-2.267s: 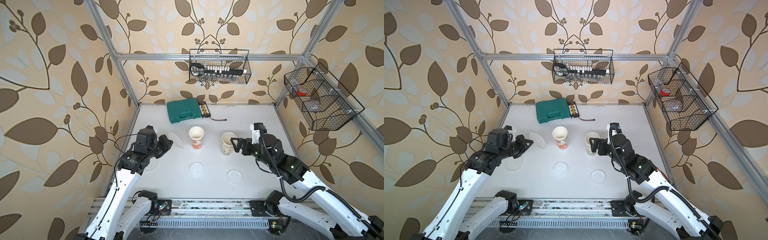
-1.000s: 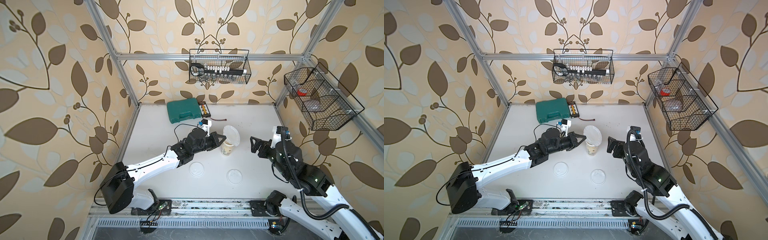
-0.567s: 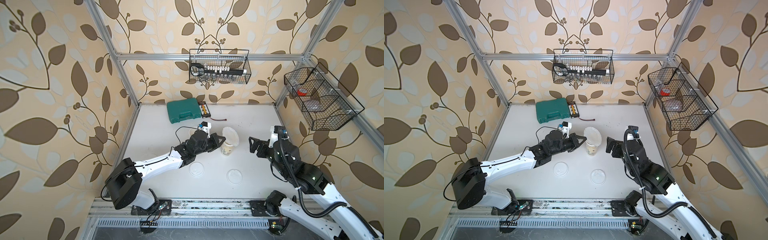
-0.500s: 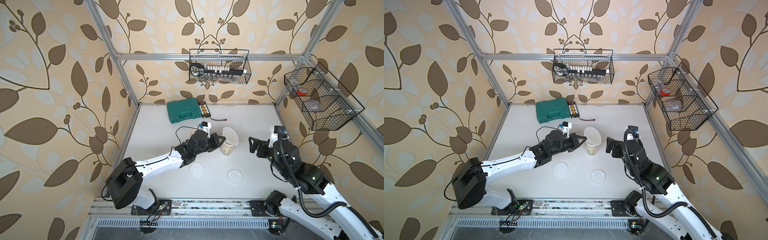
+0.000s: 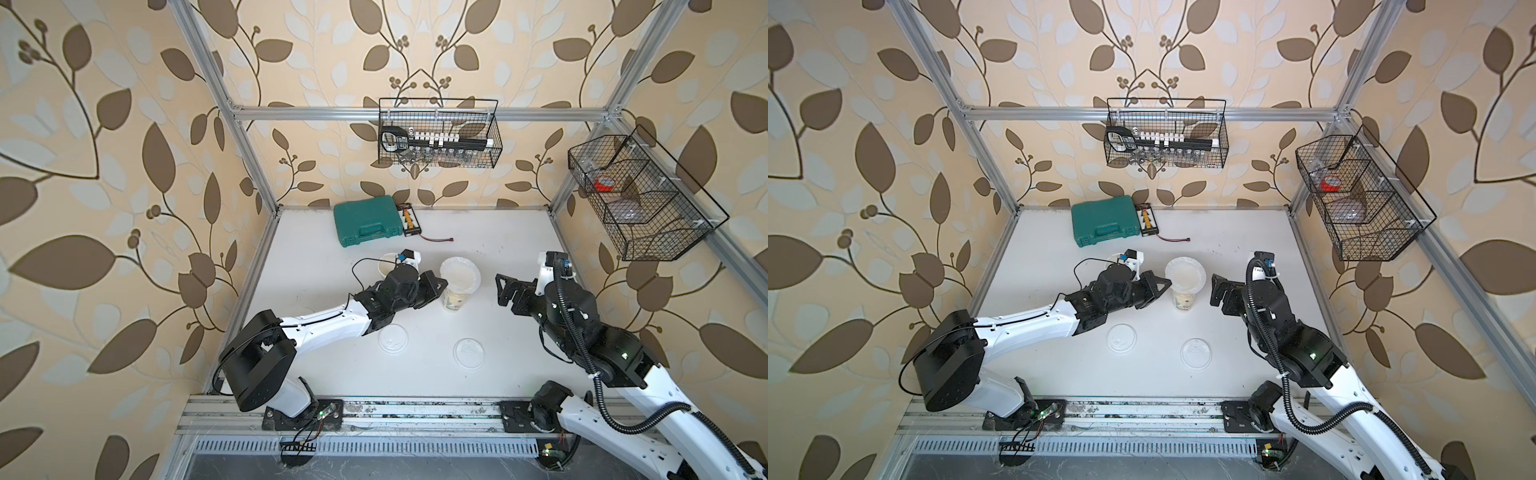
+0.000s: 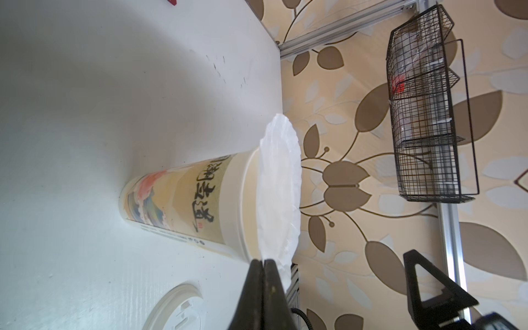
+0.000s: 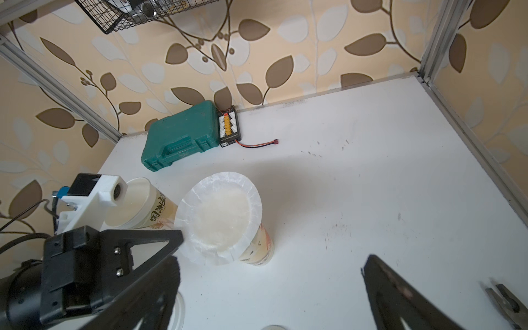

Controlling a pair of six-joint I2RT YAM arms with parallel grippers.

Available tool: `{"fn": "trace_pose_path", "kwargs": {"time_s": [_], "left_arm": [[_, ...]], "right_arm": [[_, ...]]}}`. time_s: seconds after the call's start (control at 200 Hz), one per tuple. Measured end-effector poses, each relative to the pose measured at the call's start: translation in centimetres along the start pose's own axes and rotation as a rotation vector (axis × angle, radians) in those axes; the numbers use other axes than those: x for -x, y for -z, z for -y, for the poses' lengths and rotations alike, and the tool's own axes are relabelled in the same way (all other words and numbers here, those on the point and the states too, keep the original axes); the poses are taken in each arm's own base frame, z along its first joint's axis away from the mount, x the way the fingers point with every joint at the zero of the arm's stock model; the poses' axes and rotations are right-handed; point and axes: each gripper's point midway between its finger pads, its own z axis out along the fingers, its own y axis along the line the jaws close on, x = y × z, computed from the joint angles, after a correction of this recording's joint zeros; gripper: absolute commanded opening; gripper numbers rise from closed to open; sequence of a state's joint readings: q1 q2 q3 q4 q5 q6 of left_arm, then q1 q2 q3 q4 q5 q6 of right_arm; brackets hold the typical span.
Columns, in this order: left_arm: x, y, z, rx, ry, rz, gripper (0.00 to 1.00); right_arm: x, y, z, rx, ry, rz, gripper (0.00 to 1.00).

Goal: Put the leak-proof paper on the milk tea cups
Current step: Place the leak-proof paper at the cup.

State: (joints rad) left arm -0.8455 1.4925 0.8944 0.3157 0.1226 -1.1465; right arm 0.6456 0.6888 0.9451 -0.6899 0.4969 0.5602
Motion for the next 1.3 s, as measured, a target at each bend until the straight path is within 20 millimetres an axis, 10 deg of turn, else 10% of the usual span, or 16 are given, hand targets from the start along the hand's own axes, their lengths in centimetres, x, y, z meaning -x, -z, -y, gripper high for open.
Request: {"fn": "trace_pose_path", "kwargs": {"time_s": [0.685, 0.855, 0.965, 1.3], "left_arm": [[-0.6, 0.0, -1.2, 0.055, 0.001, -0.029, 0.44], [-0.1, 0.7, 0.5, 0.042, -0.038, -0.027, 0.69], [0.6, 2.2, 2.8, 0.015, -0.083, -0.013, 0.98], [3.3, 9.7, 7.1, 0.032, -0.222, 0.1, 0.99]], "right_arm": [[-0.6, -0.3, -0.1, 0.004, 0.002, -0.015, 1.0], [-1.2, -0.6, -0.5, 0.022, 0.011, -0.045, 1.0], [-2.9, -1.6, -0.7, 0.009, 0.046, -0.124, 1.0], [-12.2, -3.3, 0.0, -0.027, 0.086, -0.446, 1.0]]}}
